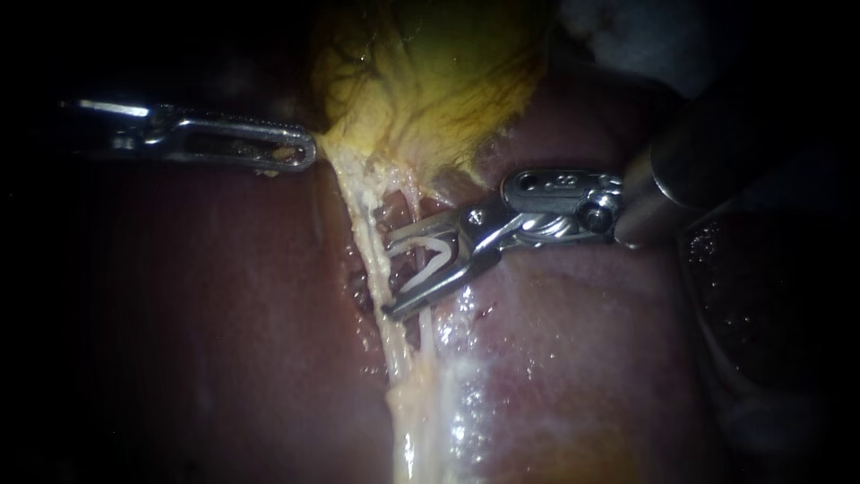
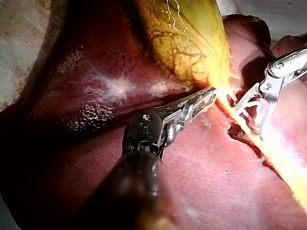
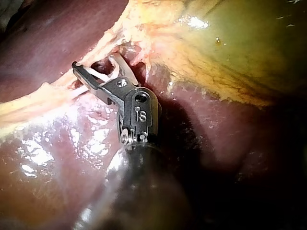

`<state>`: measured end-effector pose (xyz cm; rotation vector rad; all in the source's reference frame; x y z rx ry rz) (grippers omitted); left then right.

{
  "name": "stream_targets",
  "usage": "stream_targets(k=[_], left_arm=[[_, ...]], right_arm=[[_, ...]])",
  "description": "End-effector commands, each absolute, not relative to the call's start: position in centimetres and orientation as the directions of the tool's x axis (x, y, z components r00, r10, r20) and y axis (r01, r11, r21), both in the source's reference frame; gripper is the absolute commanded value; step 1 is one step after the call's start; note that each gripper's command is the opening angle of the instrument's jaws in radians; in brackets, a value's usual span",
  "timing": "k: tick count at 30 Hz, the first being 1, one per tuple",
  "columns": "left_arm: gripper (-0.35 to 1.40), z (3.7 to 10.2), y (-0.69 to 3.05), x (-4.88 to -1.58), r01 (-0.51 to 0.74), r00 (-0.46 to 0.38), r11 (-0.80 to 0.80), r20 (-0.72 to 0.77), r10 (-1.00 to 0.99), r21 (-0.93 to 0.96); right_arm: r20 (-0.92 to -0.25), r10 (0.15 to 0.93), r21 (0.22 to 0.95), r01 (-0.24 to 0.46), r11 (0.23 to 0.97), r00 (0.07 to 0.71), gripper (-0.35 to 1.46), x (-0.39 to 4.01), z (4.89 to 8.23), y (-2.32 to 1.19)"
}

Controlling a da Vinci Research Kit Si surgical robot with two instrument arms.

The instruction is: Clipping first clip left tube

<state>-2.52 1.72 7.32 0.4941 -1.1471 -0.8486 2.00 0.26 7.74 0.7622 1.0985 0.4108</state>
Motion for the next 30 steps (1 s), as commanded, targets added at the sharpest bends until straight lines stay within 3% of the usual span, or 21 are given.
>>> stream_targets(k=[1, 13, 24, 30], left_arm=[[-0.35, 7.32, 1.72, -2.52, 0.327, 0.161, 0.603, 0.586, -0.794, 0.727], [-0.35, 7.32, 1.72, -2.52, 0.328, 0.161, 0.603, 0.586, -0.794, 0.727], [-0.35, 7.32, 1.72, -2.52, 0.328, 0.161, 0.603, 0.586, -0.794, 0.727], [-0.35, 7.32, 1.72, -2.52, 0.328, 0.161, 0.603, 0.586, -0.794, 0.727]], right_arm=[[-0.641, 0.644, 0.728, 0.065, 0.682, 0.417, 0.54, 2.00, 7.74, 0.26], [-0.631, 0.648, 0.746, 0.104, 0.658, 0.426, 0.53, 2.03, 7.75, 0.23], [-0.562, 0.714, 0.815, 0.132, 0.564, 0.417, 0.53, 2.10, 7.78, 0.16], [-0.508, 0.771, 0.860, 0.181, 0.476, 0.385, 0.53, 2.13, 7.77, 0.10]])
